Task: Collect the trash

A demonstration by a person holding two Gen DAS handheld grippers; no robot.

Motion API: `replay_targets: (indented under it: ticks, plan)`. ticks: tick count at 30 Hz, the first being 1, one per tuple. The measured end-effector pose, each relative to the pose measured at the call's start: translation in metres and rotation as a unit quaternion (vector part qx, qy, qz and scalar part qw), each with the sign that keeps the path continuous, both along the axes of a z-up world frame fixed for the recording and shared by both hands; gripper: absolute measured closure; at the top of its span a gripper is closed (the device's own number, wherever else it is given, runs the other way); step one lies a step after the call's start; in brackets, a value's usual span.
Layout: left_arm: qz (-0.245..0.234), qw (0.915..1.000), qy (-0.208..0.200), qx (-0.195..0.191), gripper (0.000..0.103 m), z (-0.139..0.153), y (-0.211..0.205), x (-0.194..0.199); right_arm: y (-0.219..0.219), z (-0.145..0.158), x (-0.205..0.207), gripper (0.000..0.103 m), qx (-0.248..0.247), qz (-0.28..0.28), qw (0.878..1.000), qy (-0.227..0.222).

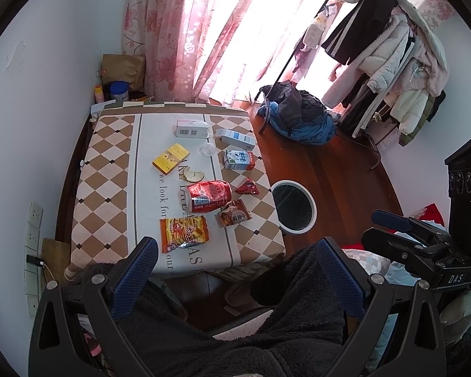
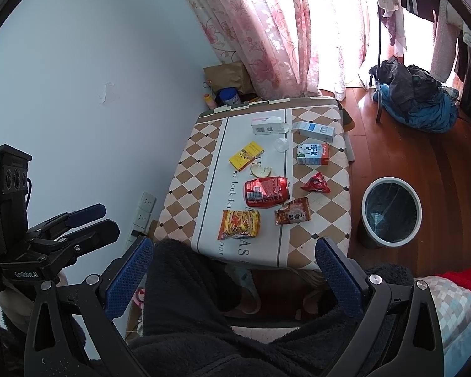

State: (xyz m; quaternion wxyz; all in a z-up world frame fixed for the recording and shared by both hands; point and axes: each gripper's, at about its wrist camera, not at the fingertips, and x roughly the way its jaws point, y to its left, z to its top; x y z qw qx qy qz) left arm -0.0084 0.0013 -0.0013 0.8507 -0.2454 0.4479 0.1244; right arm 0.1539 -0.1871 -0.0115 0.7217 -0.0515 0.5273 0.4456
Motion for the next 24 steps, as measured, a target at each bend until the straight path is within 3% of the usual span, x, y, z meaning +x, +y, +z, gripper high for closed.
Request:
replay_targets:
  ticks: [24]
  plan:
    - [0.003,1.0,0.0,0.004,0.0,-0.004,-0.002,-0.003,0.014,-0.001,-0.005,0.0,-0.003,0.02,1.0,-0.007]
